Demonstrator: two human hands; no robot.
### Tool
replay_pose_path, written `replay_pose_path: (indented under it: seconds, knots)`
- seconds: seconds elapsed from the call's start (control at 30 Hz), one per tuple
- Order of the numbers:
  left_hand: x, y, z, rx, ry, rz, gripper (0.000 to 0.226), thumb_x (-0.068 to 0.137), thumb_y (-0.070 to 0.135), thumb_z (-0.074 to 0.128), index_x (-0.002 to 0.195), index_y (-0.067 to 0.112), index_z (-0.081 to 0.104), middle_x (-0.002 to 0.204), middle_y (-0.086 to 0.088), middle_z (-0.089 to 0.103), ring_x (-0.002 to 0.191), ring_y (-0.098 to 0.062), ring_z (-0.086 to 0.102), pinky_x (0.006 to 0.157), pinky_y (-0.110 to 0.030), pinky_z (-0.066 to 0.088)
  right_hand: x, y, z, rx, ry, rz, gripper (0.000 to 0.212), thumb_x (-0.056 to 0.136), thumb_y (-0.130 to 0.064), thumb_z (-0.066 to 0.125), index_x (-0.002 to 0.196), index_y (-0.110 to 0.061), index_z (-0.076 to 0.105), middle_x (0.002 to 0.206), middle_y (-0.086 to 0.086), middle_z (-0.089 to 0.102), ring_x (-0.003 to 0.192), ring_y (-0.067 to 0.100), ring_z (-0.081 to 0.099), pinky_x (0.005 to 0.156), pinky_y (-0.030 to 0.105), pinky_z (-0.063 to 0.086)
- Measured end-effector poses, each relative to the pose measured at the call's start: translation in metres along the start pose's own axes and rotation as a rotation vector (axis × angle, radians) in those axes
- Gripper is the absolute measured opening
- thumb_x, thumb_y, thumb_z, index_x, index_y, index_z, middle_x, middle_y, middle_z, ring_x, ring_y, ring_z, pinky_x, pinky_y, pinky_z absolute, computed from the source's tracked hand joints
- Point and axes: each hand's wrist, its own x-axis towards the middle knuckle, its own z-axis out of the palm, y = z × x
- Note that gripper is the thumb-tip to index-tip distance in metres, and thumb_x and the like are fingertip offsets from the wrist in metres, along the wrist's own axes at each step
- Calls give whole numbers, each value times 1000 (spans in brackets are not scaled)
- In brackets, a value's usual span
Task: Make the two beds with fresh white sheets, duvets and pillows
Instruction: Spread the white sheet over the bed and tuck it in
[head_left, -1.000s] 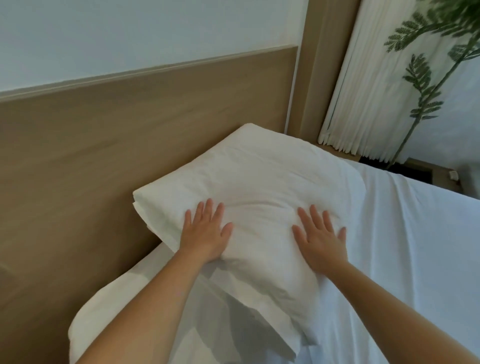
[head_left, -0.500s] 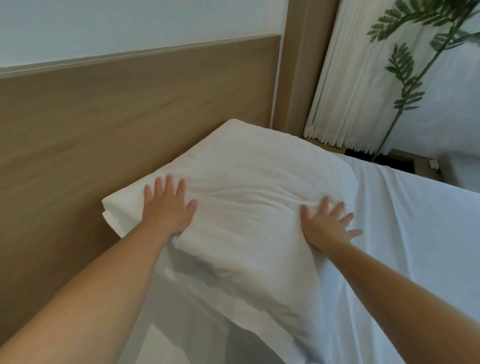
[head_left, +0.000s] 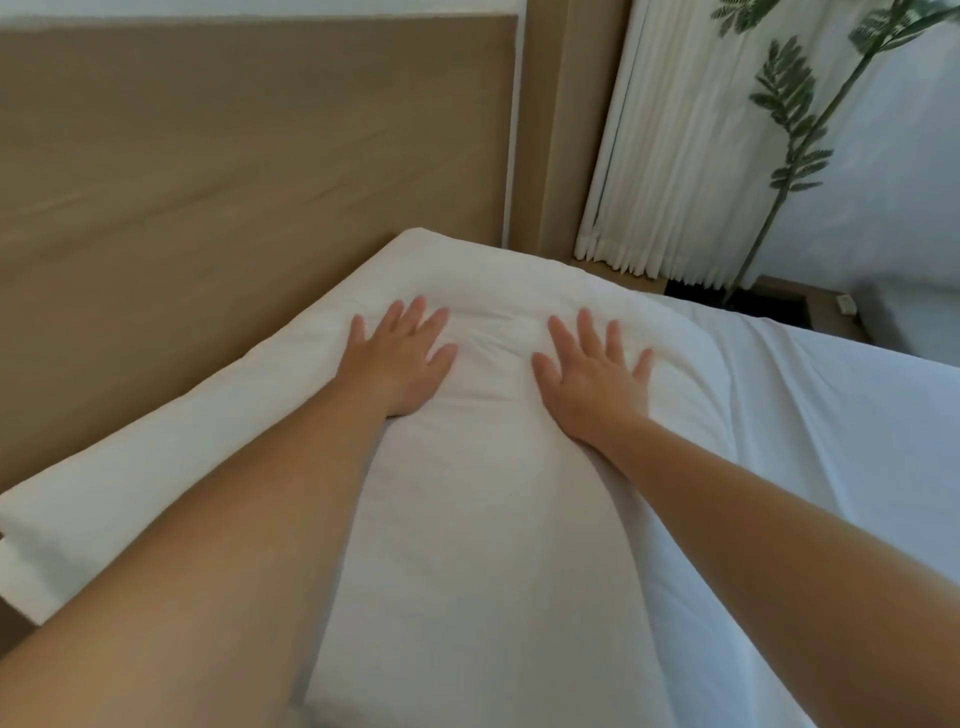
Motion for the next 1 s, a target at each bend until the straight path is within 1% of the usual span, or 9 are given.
replay_pose_path:
  seconds: [0.13,0.17,0.27,0.33,0.43,0.5,0.67,0.83,1.0]
  knots:
    - [36,-27,9,110,17,-373,71,97,58,12,156,18,7,162,-11,1,149,-29,2,119,-52,2,33,43,-3,-20,-139,562,78,94,-68,9,157,-24,-2,164,9,-8,149,40,-6,114,67,-2]
    - [46,-23,4,93,80,-361,72,97,58,15,155,16,10,162,-13,4,148,-31,4,119,-52,5,42,42,-7,0,-101,585,78,94,-68,11,157,-22,0,164,11,-6,149,40,-6,115,66,-2]
    - [72,5,-6,20,69,43,60,100,52,13,155,29,3,163,-1,-6,150,-22,-5,119,-52,-1,58,9,-4,19,5,108,65,98,-60,12,156,-32,0,164,2,-9,150,33,-11,115,63,-5]
    - [82,2,8,14,3,75,58,100,54,8,154,35,1,163,4,-7,150,-18,-8,119,-53,-5,58,9,11,-17,-38,-63,61,98,-61,9,154,-40,0,164,-5,-11,150,29,-13,114,64,-8]
    - [86,-23,34,62,-99,-142,64,99,57,6,155,29,-1,163,3,-11,149,-19,-11,119,-52,-5,56,55,32,-65,-155,177,65,96,-64,6,155,-38,-4,163,-5,-16,149,30,-15,113,68,-5]
    - [86,-25,32,89,-100,-181,67,98,58,7,156,25,-3,162,0,-14,149,-23,-13,119,-52,-4,52,69,29,-39,-194,284,67,96,-63,6,155,-35,-6,163,-2,-17,149,31,-16,113,68,-3]
    - [22,-23,18,11,-95,66,64,95,61,3,154,37,-8,161,10,-18,148,-14,-18,118,-49,-9,-1,27,15,51,-170,83,68,94,-67,7,152,-39,-15,161,-2,-24,147,32,-22,111,68,-6]
    - [-38,-55,22,119,-211,-192,67,93,62,-1,153,35,-13,160,7,-23,148,-19,-16,118,-54,-6,-35,32,28,15,-209,57,67,95,-65,6,152,-38,-17,160,-1,-26,146,33,-25,111,70,-5]
    - [-124,-27,5,84,-266,-162,66,94,61,0,153,34,-11,161,6,-19,148,-19,-17,118,-52,-10,-116,30,7,112,-284,-11,67,97,-63,10,155,-36,-9,162,-1,-19,148,31,-21,115,65,-5]
